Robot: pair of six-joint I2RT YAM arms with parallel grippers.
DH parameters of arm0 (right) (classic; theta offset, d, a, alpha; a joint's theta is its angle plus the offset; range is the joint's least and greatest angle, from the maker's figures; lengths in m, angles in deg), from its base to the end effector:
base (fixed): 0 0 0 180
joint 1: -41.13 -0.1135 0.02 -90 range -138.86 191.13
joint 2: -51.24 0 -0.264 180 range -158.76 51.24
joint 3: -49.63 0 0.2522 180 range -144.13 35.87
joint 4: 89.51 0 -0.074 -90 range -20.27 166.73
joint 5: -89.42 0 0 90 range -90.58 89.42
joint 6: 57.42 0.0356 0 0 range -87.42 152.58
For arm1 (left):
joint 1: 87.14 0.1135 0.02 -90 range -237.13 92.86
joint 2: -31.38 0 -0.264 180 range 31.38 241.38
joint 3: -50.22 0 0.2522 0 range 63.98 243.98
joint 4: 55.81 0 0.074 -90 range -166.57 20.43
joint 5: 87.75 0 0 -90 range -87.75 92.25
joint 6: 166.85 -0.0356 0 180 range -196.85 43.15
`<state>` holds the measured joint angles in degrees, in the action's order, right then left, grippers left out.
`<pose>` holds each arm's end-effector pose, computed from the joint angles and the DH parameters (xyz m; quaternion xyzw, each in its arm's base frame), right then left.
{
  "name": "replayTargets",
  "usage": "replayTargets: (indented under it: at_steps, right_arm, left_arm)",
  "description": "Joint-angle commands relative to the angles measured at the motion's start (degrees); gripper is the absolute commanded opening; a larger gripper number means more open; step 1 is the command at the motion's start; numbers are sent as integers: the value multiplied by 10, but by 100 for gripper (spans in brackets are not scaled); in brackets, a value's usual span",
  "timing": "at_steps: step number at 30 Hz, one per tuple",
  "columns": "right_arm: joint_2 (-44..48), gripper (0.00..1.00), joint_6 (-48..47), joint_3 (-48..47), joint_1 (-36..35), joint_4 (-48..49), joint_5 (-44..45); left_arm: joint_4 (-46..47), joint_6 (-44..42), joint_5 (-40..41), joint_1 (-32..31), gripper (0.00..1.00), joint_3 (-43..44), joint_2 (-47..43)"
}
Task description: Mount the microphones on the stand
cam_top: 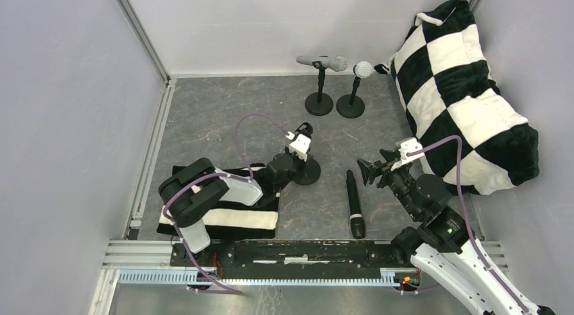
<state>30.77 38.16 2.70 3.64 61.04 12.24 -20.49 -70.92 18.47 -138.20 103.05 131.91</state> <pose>0.0897 0.0589 0.3125 -0.1242 0.7141 0.1758 0.6661 0.2237 -0.2610 0.1633 0.2144 0.7463 -0.1994 0.5978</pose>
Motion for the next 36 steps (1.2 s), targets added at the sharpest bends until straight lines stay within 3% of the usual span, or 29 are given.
replayTargets:
  at_steps: [1, 11, 13, 24, 31, 36]
  right_arm:
    - [-32, 77, 66, -5, 0, -29, 25]
    - [-159, 79, 155, 8, 0, -83, 15]
    - [-172, 79, 165, 25, 0, -74, 18]
    - [-264, 80, 205, 101, 0, -19, 1]
    - [-313, 76, 225, 137, 0, 2, -19]
    - [-344, 68, 225, 137, 0, -4, -17]
  left_arm:
    - [82, 2, 14, -29, 13, -24, -43]
    - [51, 39, 25, -39, 71, -85, -104]
    - [40, 42, 23, -39, 78, -91, -119]
    - [-60, 111, 26, -60, 95, -152, -226]
    - [-162, 175, 33, -84, 97, -183, -327]
    - [-253, 211, 28, -86, 97, -186, -400]
